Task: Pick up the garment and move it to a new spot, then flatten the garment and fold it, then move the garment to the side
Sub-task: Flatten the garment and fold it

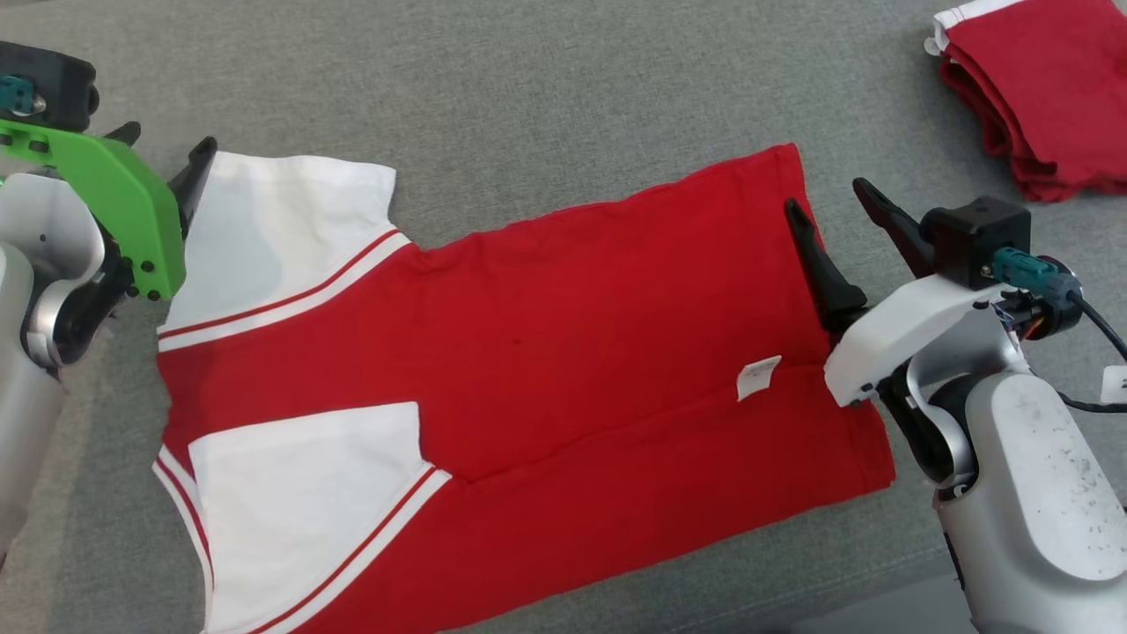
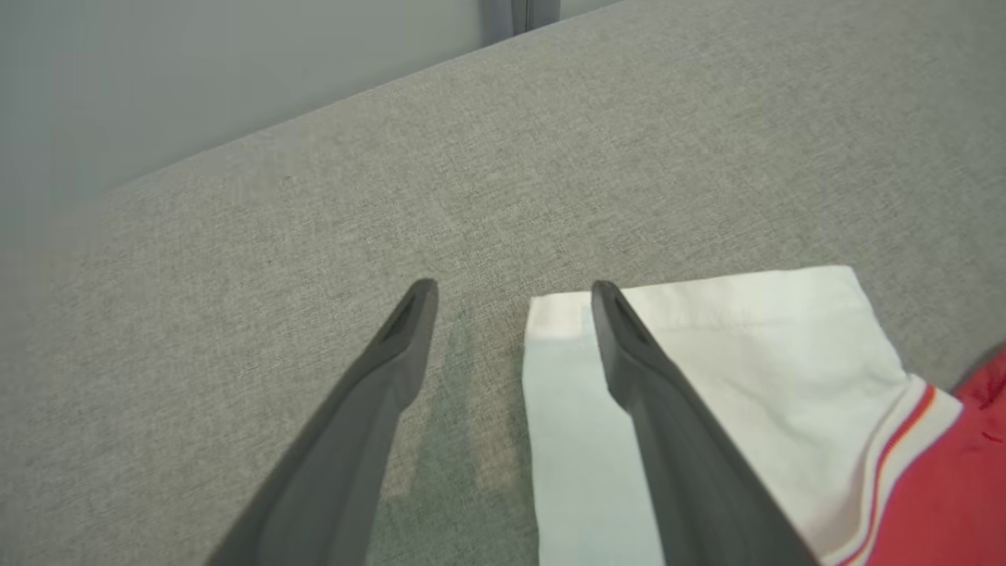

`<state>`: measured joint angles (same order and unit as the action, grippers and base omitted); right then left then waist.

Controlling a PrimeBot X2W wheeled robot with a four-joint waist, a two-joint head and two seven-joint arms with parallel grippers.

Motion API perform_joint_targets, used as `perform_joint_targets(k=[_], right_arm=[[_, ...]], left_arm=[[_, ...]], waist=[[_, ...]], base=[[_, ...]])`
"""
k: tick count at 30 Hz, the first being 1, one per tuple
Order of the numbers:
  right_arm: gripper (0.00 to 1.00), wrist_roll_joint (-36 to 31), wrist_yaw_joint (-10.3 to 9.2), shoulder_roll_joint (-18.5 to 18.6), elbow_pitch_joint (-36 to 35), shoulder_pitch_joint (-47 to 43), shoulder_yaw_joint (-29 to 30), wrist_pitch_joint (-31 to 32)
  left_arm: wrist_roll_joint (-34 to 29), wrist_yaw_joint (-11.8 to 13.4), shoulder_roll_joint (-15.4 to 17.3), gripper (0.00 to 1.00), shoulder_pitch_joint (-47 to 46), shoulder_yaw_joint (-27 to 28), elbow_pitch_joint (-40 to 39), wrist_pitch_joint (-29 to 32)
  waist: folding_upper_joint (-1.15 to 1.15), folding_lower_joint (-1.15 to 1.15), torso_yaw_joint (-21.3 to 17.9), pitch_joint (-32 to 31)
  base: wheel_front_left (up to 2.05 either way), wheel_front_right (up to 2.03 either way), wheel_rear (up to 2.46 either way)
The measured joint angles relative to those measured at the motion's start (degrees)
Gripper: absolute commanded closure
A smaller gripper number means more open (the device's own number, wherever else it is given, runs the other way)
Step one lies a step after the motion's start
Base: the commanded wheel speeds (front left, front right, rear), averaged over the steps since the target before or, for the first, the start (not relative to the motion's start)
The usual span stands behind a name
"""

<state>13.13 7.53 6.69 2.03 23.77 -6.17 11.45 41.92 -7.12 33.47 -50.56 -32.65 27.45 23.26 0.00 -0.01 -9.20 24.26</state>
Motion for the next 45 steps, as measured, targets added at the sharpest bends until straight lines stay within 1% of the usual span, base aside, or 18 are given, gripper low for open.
perform_joint_targets(k=[6, 12, 13, 14, 16, 17, 20, 23, 39, 45], right_arm=[[0.00, 0.6, 0.00, -0.1, 1.4, 2.5, -1.4, -1.4], [0.00, 0.9, 0.00, -0.2, 2.5, 3.0, -1.5, -2.3], [0.00, 0.9, 0.00, -0.2, 2.6, 3.0, -1.4, -2.4], [0.00, 0.9, 0.00, -0.2, 2.7, 3.1, -1.3, -2.5], [0.00, 1.0, 0.00, -0.3, 2.9, 3.1, -1.2, -2.7], [0.00, 1.0, 0.00, -0.4, 2.9, 3.2, -1.2, -2.7], [0.00, 1.0, 0.00, -0.4, 2.9, 3.7, -1.2, -2.8], [0.00, 1.0, 0.00, -0.4, 2.9, 4.2, -1.1, -2.9], [0.00, 0.4, 0.00, -0.1, 5.2, 7.3, -0.3, -2.9], [0.00, -0.9, 0.00, 1.2, 7.8, 9.3, 0.5, -2.4]], left_arm=[[1.6, -0.2, 0.7, 0.00, -1.3, -0.7, 4.6, 2.2], [4.3, -0.2, 2.2, 0.00, -2.9, -1.1, 5.3, 6.2], [4.7, -0.2, 2.4, 0.05, -3.0, -1.2, 5.0, 6.8], [5.2, -0.2, 2.7, 0.39, -3.0, -1.2, 4.7, 7.4], [6.5, -0.2, 3.2, 0.77, -3.0, -1.2, 4.0, 8.8], [7.2, -0.2, 3.4, 1.00, -3.0, -1.3, 3.5, 9.5], [8.5, -0.2, 4.2, 1.00, -2.6, -2.0, 1.4, 11.5], [9.1, -0.2, 4.6, 1.00, -1.6, -2.5, -0.7, 11.6], [9.7, -0.3, 4.9, 1.00, -0.1, -2.7, -8.9, 6.4], [10.6, -0.3, 5.3, 1.00, 0.2, -2.6, -12.8, 4.9]], waist=[[0.00, 0.00, -3.0, 3.3], [0.00, 0.01, -5.2, 5.6], [0.00, 0.01, -5.3, 5.8], [0.00, 0.01, -5.5, 5.9], [0.00, 0.01, -5.5, 6.0], [0.00, 0.01, -5.4, 6.0], [0.00, 0.01, -4.9, 5.9], [0.00, 0.01, -4.4, 5.8], [0.00, 0.01, -1.1, 3.9], [0.00, 0.01, 0.2, 3.1]], base=[[0.00, 0.00, 0.00], [0.00, 0.00, 0.00], [0.00, 0.00, 0.00], [0.00, 0.00, 0.00], [0.00, 0.00, 0.00], [0.00, 0.00, 0.00], [0.00, 0.00, 0.00], [0.00, 0.00, 0.00], [0.00, 0.00, 0.00], [0.00, 0.00, 0.00]])
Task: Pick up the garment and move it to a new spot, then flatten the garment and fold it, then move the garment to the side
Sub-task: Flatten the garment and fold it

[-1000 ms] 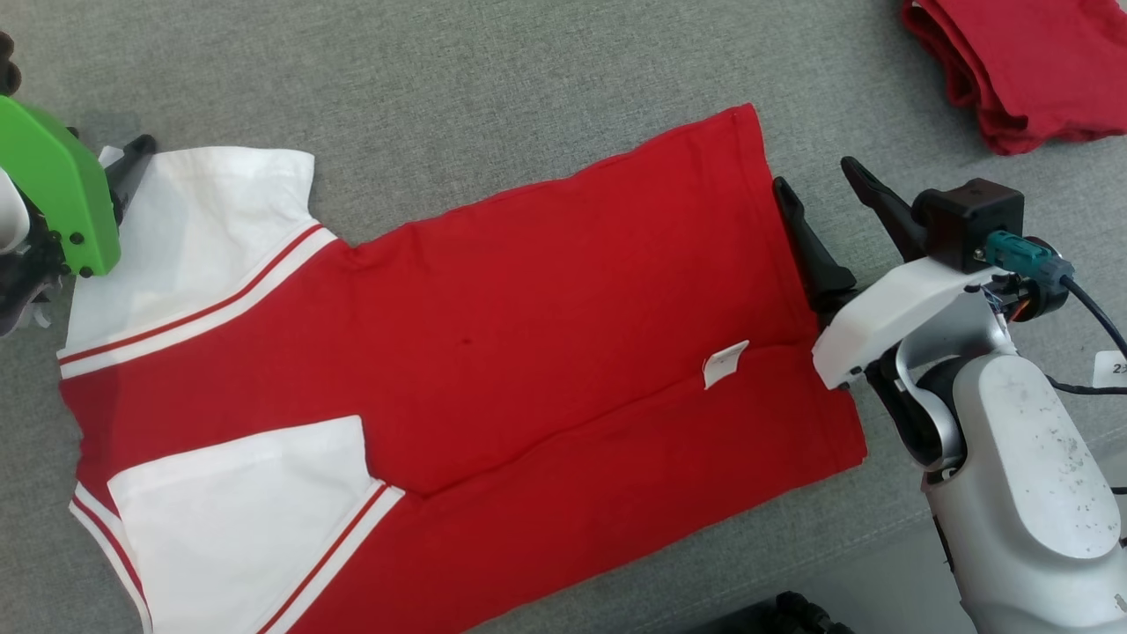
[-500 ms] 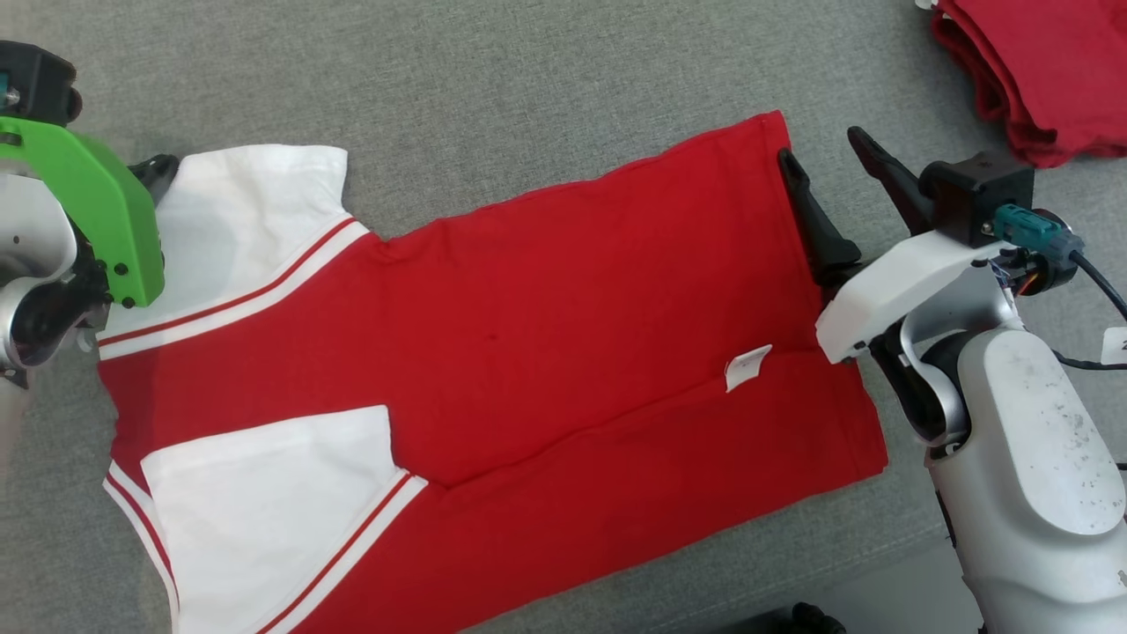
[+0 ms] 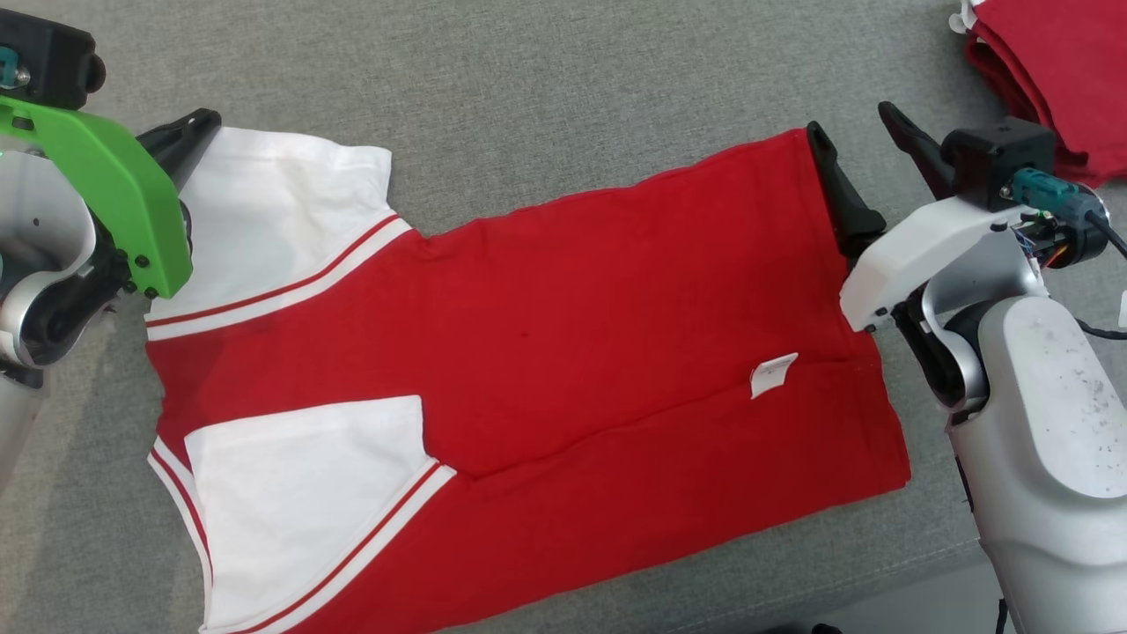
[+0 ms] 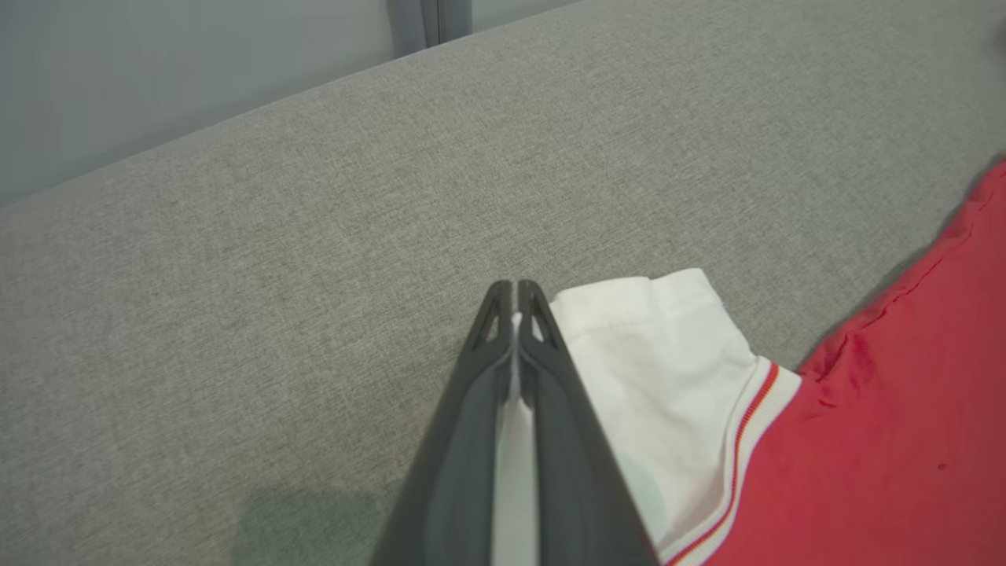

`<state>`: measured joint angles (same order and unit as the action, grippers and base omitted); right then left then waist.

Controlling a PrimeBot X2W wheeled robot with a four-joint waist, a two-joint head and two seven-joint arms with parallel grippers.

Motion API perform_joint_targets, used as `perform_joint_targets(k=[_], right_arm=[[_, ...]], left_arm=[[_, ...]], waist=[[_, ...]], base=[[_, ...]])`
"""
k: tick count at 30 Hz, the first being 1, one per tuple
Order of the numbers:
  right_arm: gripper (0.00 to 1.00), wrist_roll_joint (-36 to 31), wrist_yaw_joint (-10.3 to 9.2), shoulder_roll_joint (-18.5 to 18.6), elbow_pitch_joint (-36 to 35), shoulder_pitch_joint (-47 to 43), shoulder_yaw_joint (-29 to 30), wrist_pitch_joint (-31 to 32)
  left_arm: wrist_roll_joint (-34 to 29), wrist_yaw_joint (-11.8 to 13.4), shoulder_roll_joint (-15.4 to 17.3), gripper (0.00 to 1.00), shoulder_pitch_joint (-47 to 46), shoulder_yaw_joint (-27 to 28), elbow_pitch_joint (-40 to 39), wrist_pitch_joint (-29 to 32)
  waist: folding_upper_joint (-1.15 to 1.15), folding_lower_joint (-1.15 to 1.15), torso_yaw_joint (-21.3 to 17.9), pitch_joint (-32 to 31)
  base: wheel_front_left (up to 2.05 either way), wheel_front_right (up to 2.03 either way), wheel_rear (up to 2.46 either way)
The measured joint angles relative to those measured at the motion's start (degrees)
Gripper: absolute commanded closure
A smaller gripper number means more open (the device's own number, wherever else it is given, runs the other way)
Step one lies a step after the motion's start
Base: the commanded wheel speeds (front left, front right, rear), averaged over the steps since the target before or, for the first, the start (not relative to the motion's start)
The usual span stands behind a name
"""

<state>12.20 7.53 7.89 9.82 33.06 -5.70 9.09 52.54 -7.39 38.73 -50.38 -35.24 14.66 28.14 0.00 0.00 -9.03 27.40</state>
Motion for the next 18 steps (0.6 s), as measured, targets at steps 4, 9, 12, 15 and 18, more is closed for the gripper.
perform_joint_targets(k=[4, 9, 12, 15, 18], right_arm=[[0.00, -0.5, 0.00, 0.2, 2.0, 1.6, 0.2, 0.4], [0.00, -1.3, 0.00, 0.3, 6.5, 2.5, 0.1, 1.6], [0.00, -2.1, 0.00, 0.8, 9.9, 3.5, 0.1, 2.6], [0.00, -3.1, 0.00, 1.6, 12.9, 4.8, 0.0, 3.6], [0.00, -2.6, 0.00, 1.6, 15.2, 5.9, 0.1, 4.4]], left_arm=[[0.3, 0.0, 0.7, 1.00, 0.7, 0.3, -2.8, -1.2], [0.5, 0.0, 0.9, 1.00, 2.7, 0.3, -6.3, -3.0], [0.4, 0.0, 0.7, 1.00, 4.4, -0.1, -8.3, -4.2], [0.4, 0.0, 0.2, 1.00, 5.8, -0.5, -9.8, -5.5], [0.3, 0.0, -0.1, 1.00, 6.7, -0.9, -10.8, -6.2]], waist=[[0.00, 0.00, 0.9, -0.4], [0.00, 0.00, 1.8, -1.2], [0.00, 0.00, 2.6, -1.6], [0.00, 0.00, 3.5, -2.0], [0.00, 0.00, 4.3, -2.4]], base=[[0.00, 0.00, 0.00], [0.00, 0.00, 0.00], [0.00, 0.00, 0.00], [0.00, 0.00, 0.00], [0.00, 0.00, 0.00]])
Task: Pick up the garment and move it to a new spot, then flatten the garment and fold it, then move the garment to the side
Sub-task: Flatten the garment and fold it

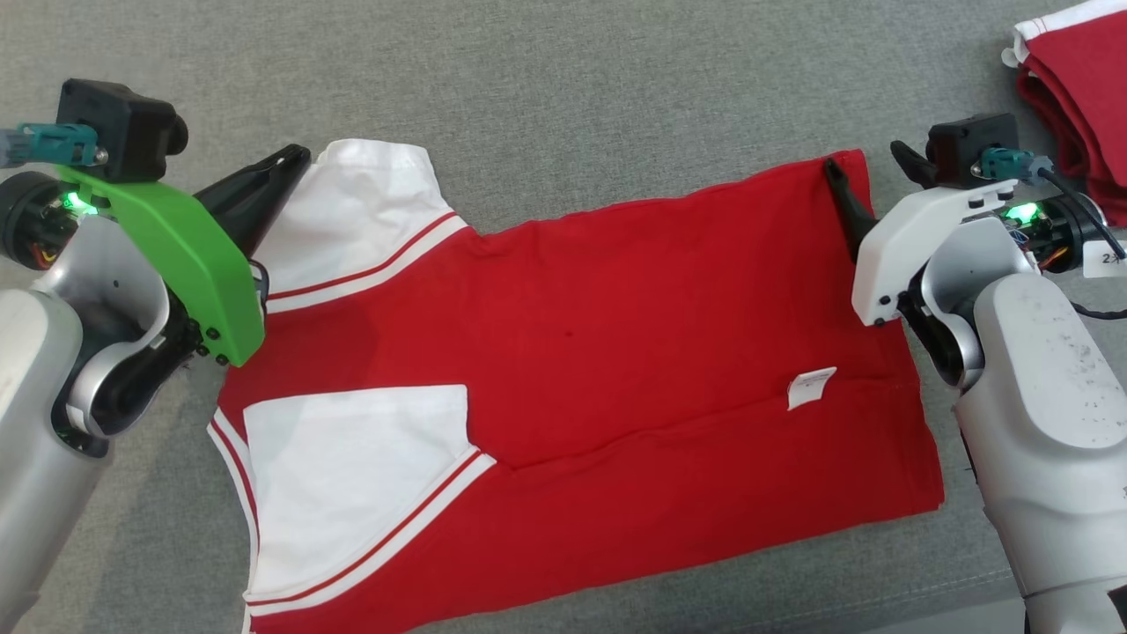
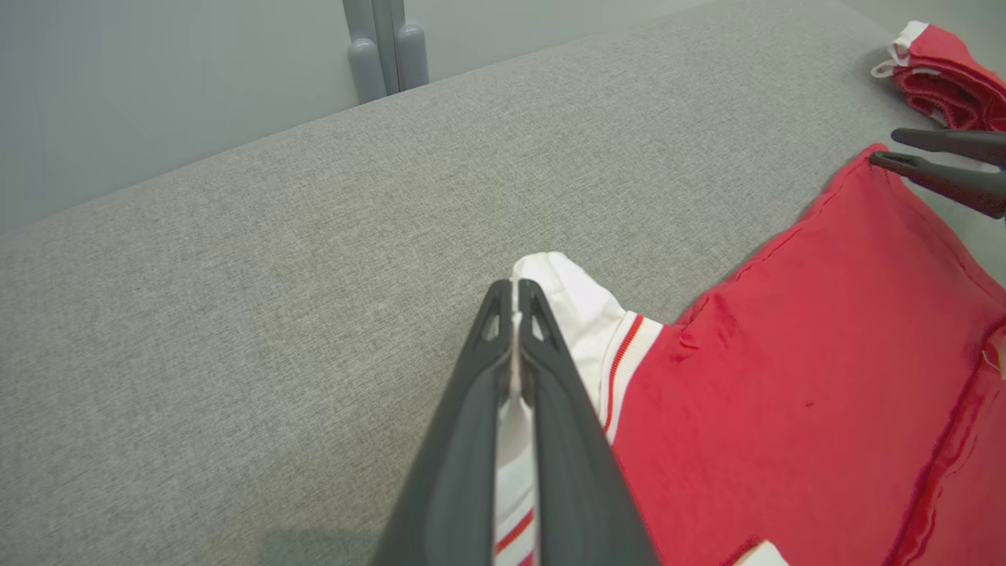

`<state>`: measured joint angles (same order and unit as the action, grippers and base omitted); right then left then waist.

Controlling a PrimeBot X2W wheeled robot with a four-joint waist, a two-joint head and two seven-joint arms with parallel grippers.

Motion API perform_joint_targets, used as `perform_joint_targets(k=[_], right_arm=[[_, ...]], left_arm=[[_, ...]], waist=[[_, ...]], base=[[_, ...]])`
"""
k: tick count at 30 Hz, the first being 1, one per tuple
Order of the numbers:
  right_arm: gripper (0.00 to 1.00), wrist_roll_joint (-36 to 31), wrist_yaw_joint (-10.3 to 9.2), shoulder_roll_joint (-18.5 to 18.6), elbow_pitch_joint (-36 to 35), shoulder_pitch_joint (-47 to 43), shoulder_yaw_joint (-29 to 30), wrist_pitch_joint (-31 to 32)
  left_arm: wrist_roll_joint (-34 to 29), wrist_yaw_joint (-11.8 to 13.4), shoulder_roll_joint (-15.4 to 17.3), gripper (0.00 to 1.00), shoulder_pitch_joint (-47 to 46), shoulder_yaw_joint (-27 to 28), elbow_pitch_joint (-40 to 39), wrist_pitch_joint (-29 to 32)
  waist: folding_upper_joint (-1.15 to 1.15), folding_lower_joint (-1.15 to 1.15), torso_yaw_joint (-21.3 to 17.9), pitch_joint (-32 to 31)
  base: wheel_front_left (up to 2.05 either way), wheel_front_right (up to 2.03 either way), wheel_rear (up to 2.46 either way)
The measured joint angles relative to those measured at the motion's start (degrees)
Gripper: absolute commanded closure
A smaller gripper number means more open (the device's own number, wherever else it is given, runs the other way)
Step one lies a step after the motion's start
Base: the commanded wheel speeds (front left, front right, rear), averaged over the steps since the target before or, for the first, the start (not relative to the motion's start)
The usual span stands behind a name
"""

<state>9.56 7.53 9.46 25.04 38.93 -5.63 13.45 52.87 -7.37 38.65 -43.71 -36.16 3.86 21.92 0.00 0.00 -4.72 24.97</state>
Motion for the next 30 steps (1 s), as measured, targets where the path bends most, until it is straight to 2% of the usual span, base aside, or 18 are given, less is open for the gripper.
perform_joint_targets(k=[7, 8, 9, 11, 14, 15, 22, 30], right_arm=[[0.00, 1.6, 0.00, -1.0, 6.5, 2.9, -0.6, 2.2], [0.19, 2.0, 0.00, -1.1, 7.2, 3.2, -1.0, 2.6], [0.49, 2.3, -0.01, -0.9, 7.8, 3.7, -1.4, 3.0], [0.67, 2.7, -0.01, -0.5, 8.7, 4.6, -2.0, 3.3], [0.88, 3.2, -0.01, -0.2, 9.8, 5.5, -2.2, 3.5], [1.00, 3.2, -0.01, 0.0, 10.2, 5.8, -2.4, 3.6], [1.00, 4.9, -0.01, 0.6, 10.5, 6.4, -2.1, 1.1], [1.00, 9.1, -0.01, 2.3, 3.9, -0.4, -3.1, -4.6]], left_arm=[[-0.2, 0.0, -0.3, 1.00, 0.8, -0.6, -1.2, -0.8], [-0.2, 0.0, -0.3, 1.00, 0.8, -0.6, -1.2, -0.8], [-0.2, 0.0, -0.4, 1.00, 0.8, -0.7, -1.2, -0.9], [-0.2, 0.0, -0.4, 1.00, 0.8, -0.8, -1.2, -1.3], [-0.2, 0.0, -0.5, 1.00, 0.8, -1.1, -1.1, -1.4], [-0.2, 0.0, -0.5, 1.00, 0.8, -1.2, -1.0, -1.7], [0.5, 0.0, -0.4, 1.00, 1.0, -1.2, -1.1, -3.9], [2.8, 0.2, 1.5, 1.00, 7.4, 0.5, -5.8, -9.0]], waist=[[0.00, 0.00, 1.6, -0.5], [0.00, 0.00, 1.7, -0.5], [0.00, 0.00, 1.9, -0.5], [0.00, 0.00, 2.2, -0.6], [0.00, 0.00, 2.4, -0.8], [0.00, 0.00, 2.4, -0.9], [0.00, 0.00, 2.7, -1.9], [0.00, 0.00, 3.3, -4.5]], base=[[0.00, 0.00, 0.00], [0.00, 0.00, 0.00], [0.00, 0.00, 0.00], [0.00, 0.00, 0.00], [0.00, 0.00, 0.00], [0.00, 0.00, 0.00], [0.00, 0.00, 0.00], [0.00, 0.00, 0.00]])
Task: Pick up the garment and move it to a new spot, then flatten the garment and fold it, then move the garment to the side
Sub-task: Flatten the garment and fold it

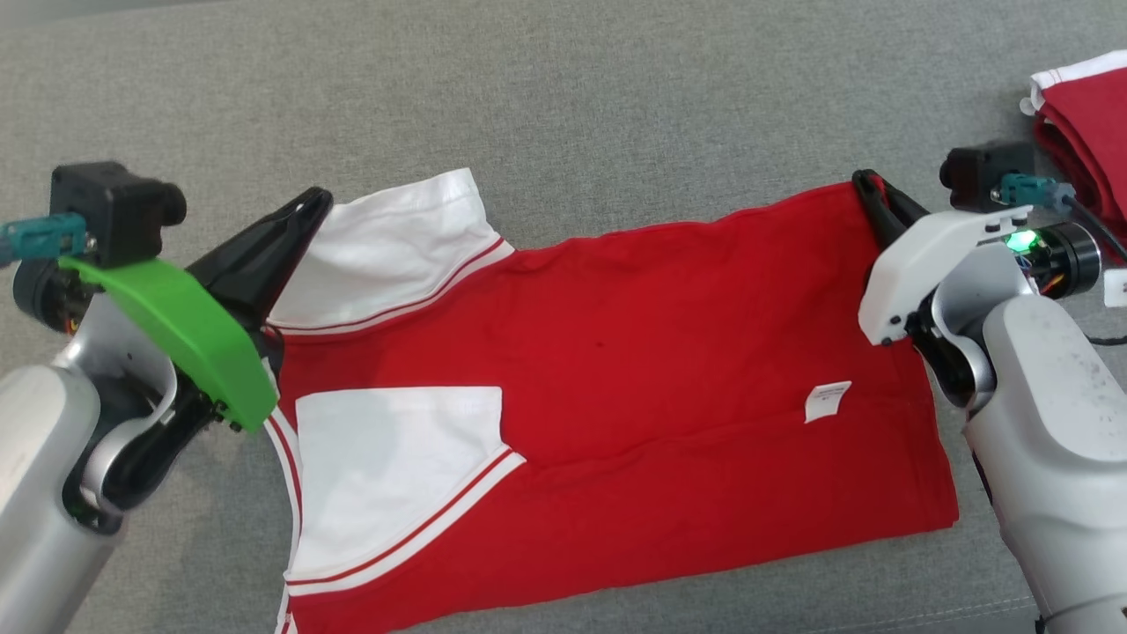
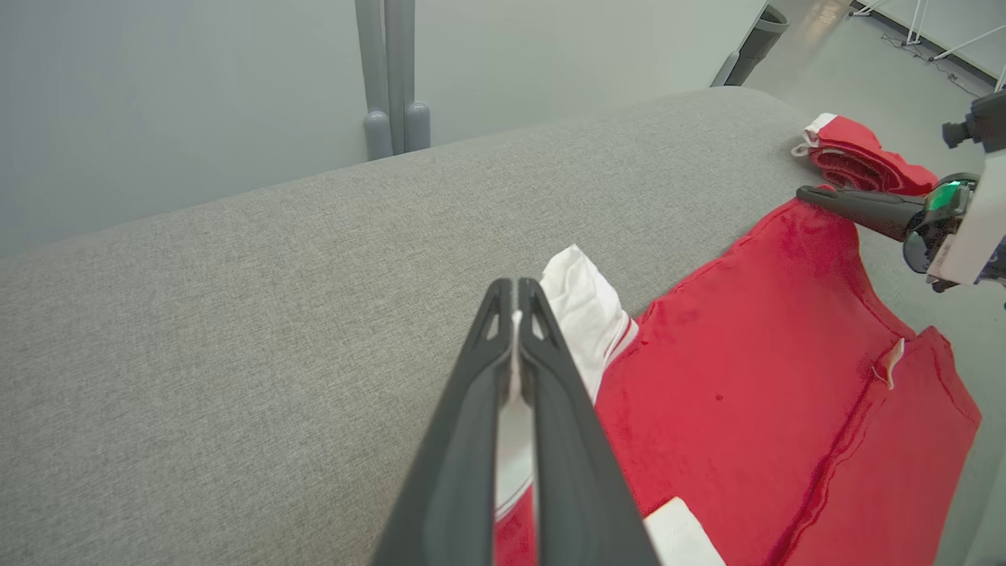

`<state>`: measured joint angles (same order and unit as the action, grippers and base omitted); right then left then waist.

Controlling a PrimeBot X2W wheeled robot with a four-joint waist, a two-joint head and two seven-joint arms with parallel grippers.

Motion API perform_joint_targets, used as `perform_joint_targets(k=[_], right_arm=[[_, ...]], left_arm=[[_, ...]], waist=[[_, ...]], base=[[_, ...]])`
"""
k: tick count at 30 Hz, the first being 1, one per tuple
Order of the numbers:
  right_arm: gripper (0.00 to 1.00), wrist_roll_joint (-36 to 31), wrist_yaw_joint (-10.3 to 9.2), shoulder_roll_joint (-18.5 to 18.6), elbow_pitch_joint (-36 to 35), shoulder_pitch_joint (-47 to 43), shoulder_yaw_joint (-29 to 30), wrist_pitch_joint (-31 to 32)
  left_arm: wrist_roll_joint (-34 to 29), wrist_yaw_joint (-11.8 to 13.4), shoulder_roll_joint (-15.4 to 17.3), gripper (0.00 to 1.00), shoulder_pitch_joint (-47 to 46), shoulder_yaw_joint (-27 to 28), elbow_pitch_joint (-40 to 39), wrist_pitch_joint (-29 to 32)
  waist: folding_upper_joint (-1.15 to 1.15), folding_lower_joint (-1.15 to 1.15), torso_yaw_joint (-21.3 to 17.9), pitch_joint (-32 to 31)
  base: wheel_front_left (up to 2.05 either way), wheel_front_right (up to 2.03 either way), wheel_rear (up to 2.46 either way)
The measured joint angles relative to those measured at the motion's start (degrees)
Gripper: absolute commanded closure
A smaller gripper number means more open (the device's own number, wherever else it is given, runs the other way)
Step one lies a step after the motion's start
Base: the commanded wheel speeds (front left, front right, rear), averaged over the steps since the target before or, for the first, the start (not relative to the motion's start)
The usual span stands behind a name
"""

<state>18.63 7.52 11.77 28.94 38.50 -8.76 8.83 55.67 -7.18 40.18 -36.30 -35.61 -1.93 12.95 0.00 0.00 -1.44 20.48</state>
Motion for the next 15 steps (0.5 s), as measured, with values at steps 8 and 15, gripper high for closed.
perform_joint_targets(k=[8, 15], right_arm=[[1.00, 0.4, 0.00, 2.1, -10.4, -12.0, 2.6, -2.6], [1.00, -0.9, 0.00, 0.4, -18.8, -22.5, 6.2, -2.0]], left_arm=[[2.7, 4.7, 2.7, 1.00, 13.8, 2.2, -8.2, -6.3], [5.0, 7.8, 2.8, 1.00, 25.0, 1.6, -12.3, -10.5]], waist=[[0.00, 0.00, 0.8, -3.7], [0.00, 0.00, 2.2, -6.2]], base=[[0.00, 0.00, 0.00], [0.00, 0.00, 0.00]])
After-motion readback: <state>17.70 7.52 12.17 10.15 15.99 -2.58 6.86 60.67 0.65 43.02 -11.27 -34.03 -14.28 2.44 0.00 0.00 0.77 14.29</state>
